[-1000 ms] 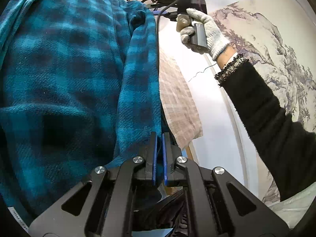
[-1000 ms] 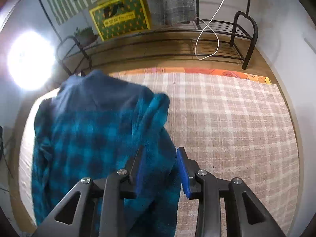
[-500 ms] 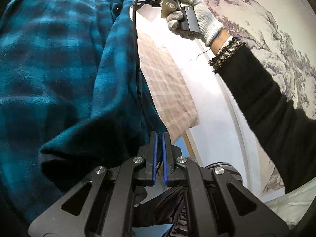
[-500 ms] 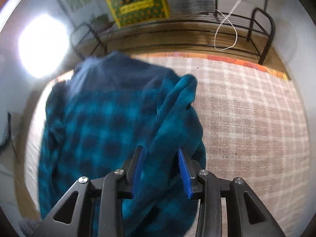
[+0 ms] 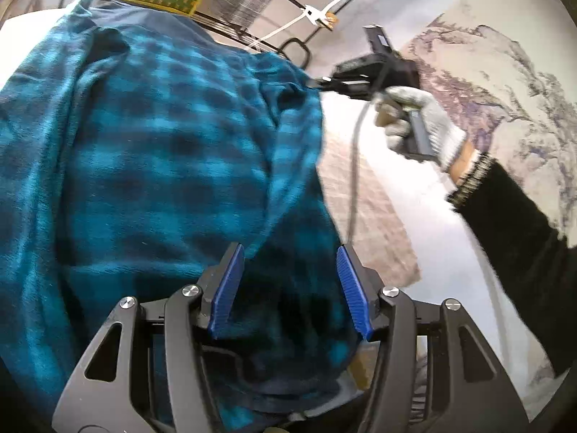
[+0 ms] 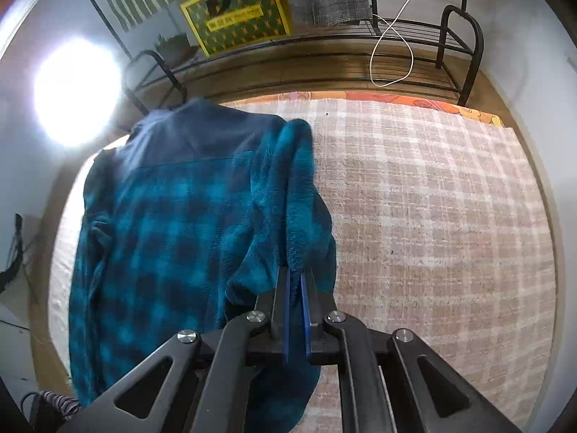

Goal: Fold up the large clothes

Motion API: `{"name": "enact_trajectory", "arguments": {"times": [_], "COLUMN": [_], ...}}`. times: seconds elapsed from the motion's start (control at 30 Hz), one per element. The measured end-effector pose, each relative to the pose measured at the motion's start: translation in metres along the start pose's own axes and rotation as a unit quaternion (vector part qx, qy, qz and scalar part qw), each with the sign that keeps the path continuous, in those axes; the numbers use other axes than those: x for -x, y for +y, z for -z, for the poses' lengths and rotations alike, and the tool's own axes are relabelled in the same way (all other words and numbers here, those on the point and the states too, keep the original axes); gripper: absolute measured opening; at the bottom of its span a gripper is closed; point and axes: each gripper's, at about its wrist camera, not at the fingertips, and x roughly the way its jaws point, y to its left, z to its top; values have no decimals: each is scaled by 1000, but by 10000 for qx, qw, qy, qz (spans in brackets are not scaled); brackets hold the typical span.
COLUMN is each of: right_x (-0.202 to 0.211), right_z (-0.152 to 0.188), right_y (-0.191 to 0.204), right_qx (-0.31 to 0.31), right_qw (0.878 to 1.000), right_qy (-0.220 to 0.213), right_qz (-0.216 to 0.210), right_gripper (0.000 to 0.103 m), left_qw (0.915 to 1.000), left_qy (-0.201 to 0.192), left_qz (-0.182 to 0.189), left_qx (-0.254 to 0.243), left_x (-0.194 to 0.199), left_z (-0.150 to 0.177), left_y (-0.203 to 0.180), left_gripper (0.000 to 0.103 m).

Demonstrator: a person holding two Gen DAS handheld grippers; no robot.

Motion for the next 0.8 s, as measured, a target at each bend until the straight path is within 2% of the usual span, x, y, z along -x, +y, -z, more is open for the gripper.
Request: {"name": "enact_trajectory", "arguments": {"times": [0.17, 0.23, 0.27, 0.3, 0.33, 0.37, 0.4, 0.47, 0.6, 0.8], "right_x": [-3, -10, -15, -21, -31, -31, -38, -47, -44, 6], "right_z": [-2, -5, -7, -9, -14, -14, -18, -23, -24, -27], "right_y": [0, 7, 12, 17, 20, 20, 21, 20, 16, 5], "right_qx": [0, 129, 250, 369, 439, 439, 473, 467, 331, 150], "right_qw": [10000, 9998, 9994, 9985, 9965, 9965, 9953, 9947, 9960, 9965], "right_qy": [-13, 34, 79, 129, 152, 152, 165, 205, 107, -252], "right_qz": [16, 115, 223, 373, 693, 693, 826, 896, 828, 780], "right_gripper": [3, 4, 8, 16, 38, 40, 35, 13, 7, 0], "left_qw": [9988, 9982, 9975, 9971, 9970, 9969, 9967, 9966, 9959, 9938], "left_qy": [434, 583, 705, 752, 767, 782, 805, 810, 845, 865], "left_qz": [-137, -106, -72, -43, -15, 19, 52, 114, 317, 660], "left_qx": [158, 91, 83, 68, 47, 19, 0, -22, 74, 209], "left_x": [-24, -31, -36, -38, -40, -42, -42, -42, -40, -34], "left_z": [1, 4, 5, 7, 8, 9, 9, 10, 10, 11], "left_y": [17, 16, 16, 15, 14, 12, 10, 8, 8, 3], "left_gripper": [53, 28, 12, 10, 10, 7, 7, 6, 5, 4]}}
